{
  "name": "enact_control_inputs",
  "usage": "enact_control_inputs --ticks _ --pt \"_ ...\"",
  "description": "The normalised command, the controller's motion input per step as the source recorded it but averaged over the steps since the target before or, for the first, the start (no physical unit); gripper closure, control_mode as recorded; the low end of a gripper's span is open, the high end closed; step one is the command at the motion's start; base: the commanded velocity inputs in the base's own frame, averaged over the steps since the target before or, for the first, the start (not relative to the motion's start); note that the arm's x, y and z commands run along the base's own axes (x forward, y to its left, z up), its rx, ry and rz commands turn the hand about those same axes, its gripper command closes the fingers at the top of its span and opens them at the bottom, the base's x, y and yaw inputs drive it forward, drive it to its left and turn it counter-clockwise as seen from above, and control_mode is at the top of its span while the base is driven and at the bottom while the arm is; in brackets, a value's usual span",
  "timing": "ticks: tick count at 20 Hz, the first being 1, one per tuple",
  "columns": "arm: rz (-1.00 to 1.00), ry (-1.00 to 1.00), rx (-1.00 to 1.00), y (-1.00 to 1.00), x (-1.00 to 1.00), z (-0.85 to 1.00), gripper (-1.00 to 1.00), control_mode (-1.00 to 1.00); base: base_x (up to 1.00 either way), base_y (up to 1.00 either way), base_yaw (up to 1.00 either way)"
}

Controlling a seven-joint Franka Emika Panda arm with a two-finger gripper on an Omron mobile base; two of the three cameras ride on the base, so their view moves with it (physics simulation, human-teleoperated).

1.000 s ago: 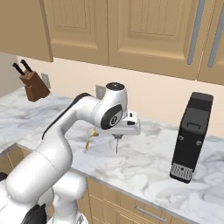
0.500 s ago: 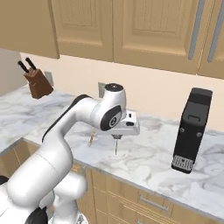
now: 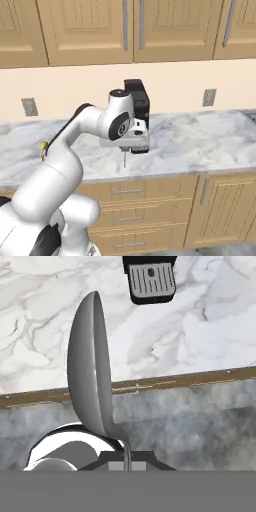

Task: Organize the utensils by type. Pick up the wooden spoons from the counter and place them in the open cabinet. Then pick up the metallic utensils from the counter and place them in the open drawer.

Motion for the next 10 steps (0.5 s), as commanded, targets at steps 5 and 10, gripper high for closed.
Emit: enact_control_inputs --ticks 5,10 --pt "0.00 0.00 0.00 0.00 0.00 0.00 1.00 1.00 0.00 0.01 -1.00" --pt "0.00 0.00 0.00 0.00 0.00 0.00 1.00 1.00 0.04 -0.03 -0.98"
